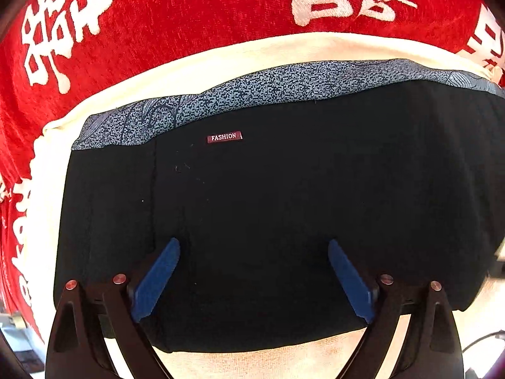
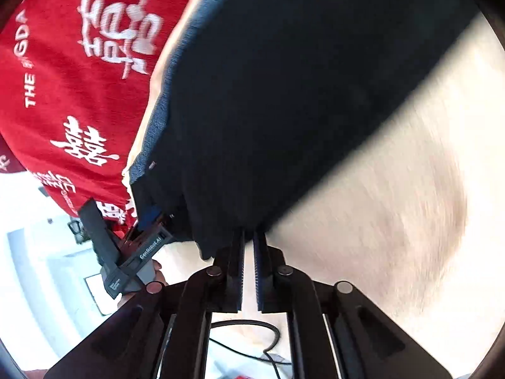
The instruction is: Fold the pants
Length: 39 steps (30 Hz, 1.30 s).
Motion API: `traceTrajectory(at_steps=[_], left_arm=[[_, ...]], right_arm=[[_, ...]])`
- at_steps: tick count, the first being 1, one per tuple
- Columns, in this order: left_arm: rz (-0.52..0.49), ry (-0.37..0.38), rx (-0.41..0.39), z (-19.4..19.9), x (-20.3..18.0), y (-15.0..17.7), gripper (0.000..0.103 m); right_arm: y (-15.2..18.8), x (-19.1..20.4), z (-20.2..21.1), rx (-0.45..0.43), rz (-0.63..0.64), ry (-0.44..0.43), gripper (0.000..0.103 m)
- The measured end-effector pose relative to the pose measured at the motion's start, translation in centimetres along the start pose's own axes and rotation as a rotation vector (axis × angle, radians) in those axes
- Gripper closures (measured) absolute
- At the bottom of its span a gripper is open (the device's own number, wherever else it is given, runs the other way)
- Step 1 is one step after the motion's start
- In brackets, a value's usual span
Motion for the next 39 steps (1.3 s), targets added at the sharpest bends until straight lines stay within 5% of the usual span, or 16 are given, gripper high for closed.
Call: traceTrajectory(at_steps=[3,8,13,15,19,21,26,31,35,39], left_arm=[[0.039,0.02,0.047,1.7,-1.1,0.0,0.008],[0.067,0.104,-0.042,3.9,-4.9,-5.6,0.008],[0.017,0.163,-0.024,2.5,-11.4,-7.9,0.008],[0.002,0.162,0.009,1.5,-13.5,-6.2,0.008],[0.072,0.215,0.033,1.9,-13.3,-4.7,0.008],[0.083,0.205,0.065,2.4,-13.2,-4.6,0.008],[0.11,0.117,-0.06,3.2,-12.1,-11.5,0.008],[0.168,0.038,-0.055,-0.6,-12.3,-16.6,0.008],[0.246,0.047,-0.049,-1.4,-11.2,-16.3,0.007],[0.25,0.023,-0.055,-1.8,-9.5,-15.8,0.004]], right_arm=[[0.3,0.6,2.6,-0.005,0.101,0.068,0.096],[-5.2,3.0,9.0,-0.197,0.341,0.246,0.068],[-11.2,0.2,9.6,-0.23,0.34,0.433,0.071],[-10.7,-0.9,10.1,-0.249,0.341,0.382,0.072],[-9.0,-1.2,10.8,-0.208,0.368,0.413,0.071],[-9.7,0.2,11.5,-0.218,0.363,0.328,0.07],[-14.9,4.7,9.6,-0.247,0.448,0.313,0.07],[-18.7,6.3,5.5,-0.23,0.472,0.342,0.07],[-20.8,5.0,6.3,-0.271,0.465,0.337,0.083],[-23.7,3.1,9.0,-0.379,0.447,0.443,0.084]])
Point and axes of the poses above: each gripper's, at about its wrist camera, not at the fingertips, and z roughly against the way its jaws point, x to its left, y to its underside, the point moved 7 cm from there along -z, roughly the way its jaws point, and after that the axes turned 6 degrees about -z, right-handed, at the moved point
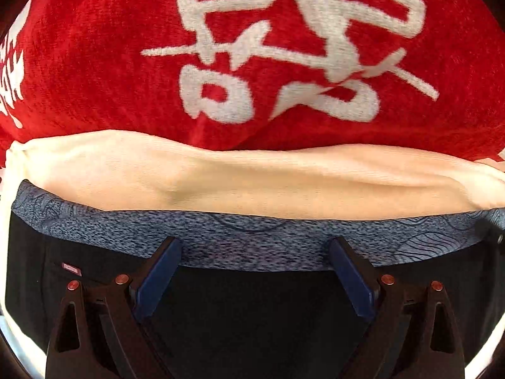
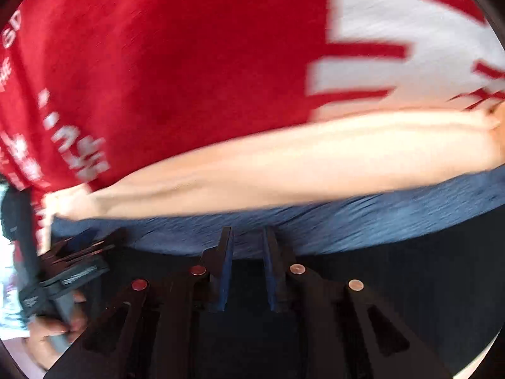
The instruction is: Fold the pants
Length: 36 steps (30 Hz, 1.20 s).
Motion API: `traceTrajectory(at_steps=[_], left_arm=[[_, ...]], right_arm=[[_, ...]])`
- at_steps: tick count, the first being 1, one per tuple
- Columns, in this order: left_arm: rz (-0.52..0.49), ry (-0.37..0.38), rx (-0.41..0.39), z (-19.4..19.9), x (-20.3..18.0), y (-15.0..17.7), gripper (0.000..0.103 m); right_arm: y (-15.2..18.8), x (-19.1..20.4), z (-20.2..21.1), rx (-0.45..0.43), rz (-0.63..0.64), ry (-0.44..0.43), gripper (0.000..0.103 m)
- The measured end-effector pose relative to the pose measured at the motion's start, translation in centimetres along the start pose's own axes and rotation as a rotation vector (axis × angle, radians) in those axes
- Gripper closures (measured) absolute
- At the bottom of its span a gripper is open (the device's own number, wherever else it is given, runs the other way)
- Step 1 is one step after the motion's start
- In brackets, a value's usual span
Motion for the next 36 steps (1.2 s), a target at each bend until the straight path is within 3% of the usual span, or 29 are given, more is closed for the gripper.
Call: traceTrajectory(at_steps=[2,3,8,12,14,17,19,21,26,28,31,33,36], left_arm=[[0.004,-0.017,0.002,-0.1,1.3,0.9,0.002],[0.01,-0.02,0.002,0.9,3.9,2.3,0.002],[0.014,-0.048,0.003,-0.2,8.4,3.1,0.002],[0.021,-0.077,0.005,2.4,8.7,4.8,0.002],[0.011,-0.073,-0.002,4.3,8.7,5.3,0.002],[-0.06,-0.083,-0.004,6.3,7.6,7.6,0.002],[-0.095,-0.087,0.022,6.2,7.1,9.9,0.002],[-0.078,-0.059,0.037,5.7,7.4,11.9,0.002],[-0.015,-0.012,0.05,6.7,8.7,15.0,0.002],[-0.043,-0.017,0.06,7.2,9.2,14.9,0.002],[-0.105,-0.078,-0.001,9.5,11.0,12.4,0.002],[-0.09,-0.13,-0.027,9.5,14.0,10.5,0.002],[0.009,-0.221,-0.042,9.2,20.2,8.2,0.002]], right_arm=[[-0.8,-1.7,0.0,-0.012,-0.028,0.033,0.084],[-1.2,-2.8,0.3,-0.024,-0.032,0.067,0.084],[-2.4,-7.7,2.0,-0.078,0.004,0.267,0.081],[-2.7,-12.4,4.1,-0.092,-0.148,0.318,0.08],[-2.1,-12.2,4.9,-0.086,-0.193,0.276,0.079],[0.2,-9.8,5.6,-0.066,-0.162,0.219,0.076],[2.0,-8.0,5.8,-0.052,-0.12,0.192,0.066],[4.0,-6.4,5.6,-0.032,-0.086,0.176,0.058],[9.1,-3.5,4.6,-0.013,0.003,0.214,0.052],[10.0,-2.7,5.0,-0.011,0.025,0.225,0.052],[10.7,-0.6,5.6,-0.004,0.055,0.23,0.051],[11.0,1.6,6.0,-0.021,0.072,0.203,0.051],[11.2,3.8,5.8,-0.032,0.097,0.165,0.051]])
Point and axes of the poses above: each gripper's, at about its wrist camera, not at the fingertips, and z roughly against the way its jaws point, x to its left, y to its underside, the point moved 7 cm from there along -z, roughly the way its jaws point, and after that the axes turned 6 degrees about -z, right-handed, at the moved point
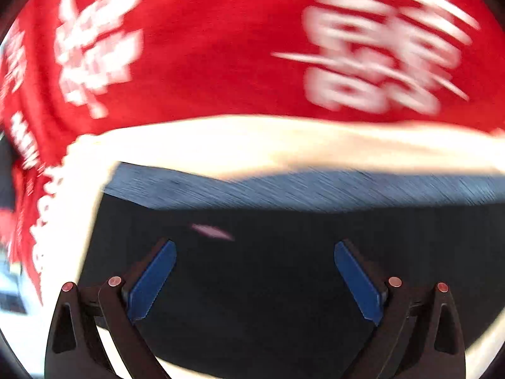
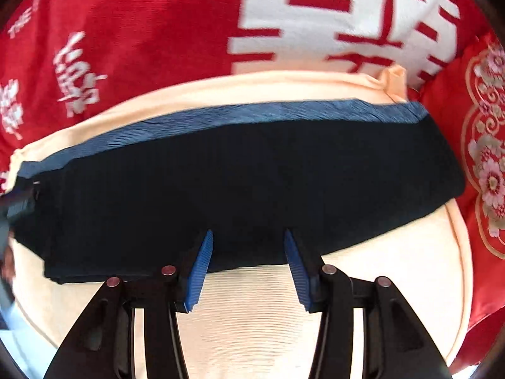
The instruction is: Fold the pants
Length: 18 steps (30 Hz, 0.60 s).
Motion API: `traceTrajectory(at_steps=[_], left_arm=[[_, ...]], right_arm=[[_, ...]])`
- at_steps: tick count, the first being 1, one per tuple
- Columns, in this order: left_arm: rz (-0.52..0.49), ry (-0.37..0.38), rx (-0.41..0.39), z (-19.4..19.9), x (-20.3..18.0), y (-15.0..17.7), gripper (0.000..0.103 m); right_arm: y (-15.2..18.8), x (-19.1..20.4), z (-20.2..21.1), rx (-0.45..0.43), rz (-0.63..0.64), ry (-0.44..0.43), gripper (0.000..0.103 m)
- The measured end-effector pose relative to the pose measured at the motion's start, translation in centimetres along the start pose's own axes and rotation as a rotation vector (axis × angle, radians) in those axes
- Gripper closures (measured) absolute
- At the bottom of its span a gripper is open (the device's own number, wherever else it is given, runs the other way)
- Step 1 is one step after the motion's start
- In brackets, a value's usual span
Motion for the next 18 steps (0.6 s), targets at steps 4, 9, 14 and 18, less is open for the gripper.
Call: traceTrajectory(at_steps=[4,9,14,18], left_arm=[[0.11,-0.095,0.091,-5.6,7.3,-0.3,0.002],[0.146,-0.055,0.094,-9.1,10.3,-0.5,0.0],[0.086,-0.032,0.119,-7.3,9.4,0.6,0.0],[-0.02,0.013,0.101,-5.8,2.8,3.5,0.0]], right_arm=[[0.8,3.0,-1.1,0.026,0.033,-0.032,0.051],[2.0,1.5,-1.7,0.06,0.041,-0.014,0.051],[2.5,3.4,-0.2,0.064,0.052,-0.099,0.051],[4.9,9.6,0.7,0.044,0.291,-0.167,0.051]])
Point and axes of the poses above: each gripper's, at about its wrist camera, not at the fingertips, and z roughly against the way its jaws point, x to its left, y to its underside, the point moved 7 cm from there along -z, roughly the way its jaws point, and after that the axes turned 6 degrees about -z, right-handed, at the moved point
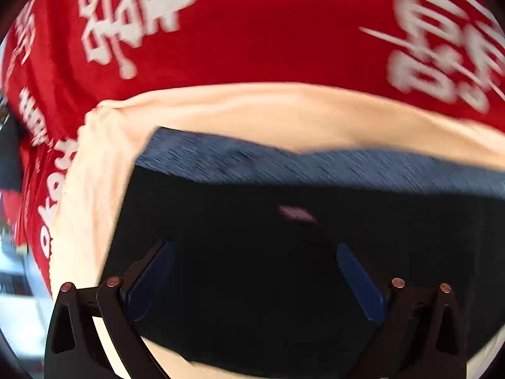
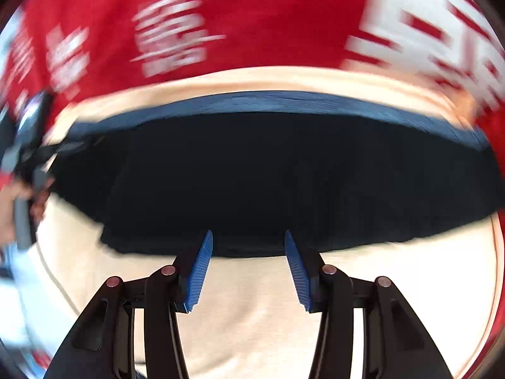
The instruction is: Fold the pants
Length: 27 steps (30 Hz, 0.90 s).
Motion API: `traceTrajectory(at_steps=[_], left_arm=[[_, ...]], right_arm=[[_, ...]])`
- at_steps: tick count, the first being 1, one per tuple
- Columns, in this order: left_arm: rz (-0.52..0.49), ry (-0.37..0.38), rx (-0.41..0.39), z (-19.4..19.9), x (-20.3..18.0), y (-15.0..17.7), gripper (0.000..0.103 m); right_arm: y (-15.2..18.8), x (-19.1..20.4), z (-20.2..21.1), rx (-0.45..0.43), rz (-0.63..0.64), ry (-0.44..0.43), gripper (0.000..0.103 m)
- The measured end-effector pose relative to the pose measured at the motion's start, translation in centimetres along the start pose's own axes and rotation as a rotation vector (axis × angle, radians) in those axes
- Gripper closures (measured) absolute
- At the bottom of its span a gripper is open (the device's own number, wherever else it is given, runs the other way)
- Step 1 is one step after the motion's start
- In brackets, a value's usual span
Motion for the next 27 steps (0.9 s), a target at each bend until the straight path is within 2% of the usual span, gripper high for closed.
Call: traceTrajectory(at_steps=[3,5,7,9,13,15,18,21,24,26,27], left_arm=[[-0.045,0.054,0.02,-0.1,-2.3,1.5,0.0],[-0.073,0.078,0.048,-0.8,-3.6,2.9,0.0],[-0.089,0.066,0.055,-1.5,-4.1,3.9,0.0],[-0.094,0.059,0.017,-1.4,-4.1,4.0,0.0],[-0.09,0.071,0.028,-1.7,-3.8,3.8,0.0],[-0.088,0.079,0.033,-2.0,-3.4,3.6,0.0],[-0.089,0.08,0.018,-2.3,-3.2,3.6,0.0],[-0.086,0.076,0.011,-2.1,-3.4,3.6,0.0],[-0.088,0.079,0.008,-2.0,-3.8,3.8,0.0],[-0.094,0.081,0.003,-1.9,-4.2,4.0,0.0],[-0.095,0.082,0.001,-1.8,-4.2,4.0,0.0]], right_arm=[[0.9,5.3,-1.1,-0.027,0.244,0.009,0.051],[1.1,7.3,-2.0,-0.053,0.345,0.038,0.051],[1.1,8.4,-2.6,-0.08,0.42,0.084,0.051],[0.6,8.7,-3.1,-0.095,0.448,0.116,0.051],[0.4,9.0,-4.3,-0.059,0.497,0.145,0.052],[0.2,9.0,-3.1,-0.088,0.507,0.138,0.052],[1.3,8.6,-2.1,-0.084,0.541,0.149,0.052],[2.8,8.4,-3.2,-0.047,0.605,0.183,0.052],[2.6,8.3,-3.6,-0.051,0.597,0.189,0.052],[1.9,8.0,-3.7,-0.017,0.529,0.139,0.067],[1.5,7.8,-3.7,-0.001,0.495,0.122,0.081]])
Point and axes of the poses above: each gripper's, at about its wrist camera, not at the fingertips, and z roughly against the way its jaws point, x to its left, y to its underside, the point moved 7 cm from there along -z, roughly the way its jaws point, and after that the axes turned 6 degrees about -z, right-handed, at the moved point
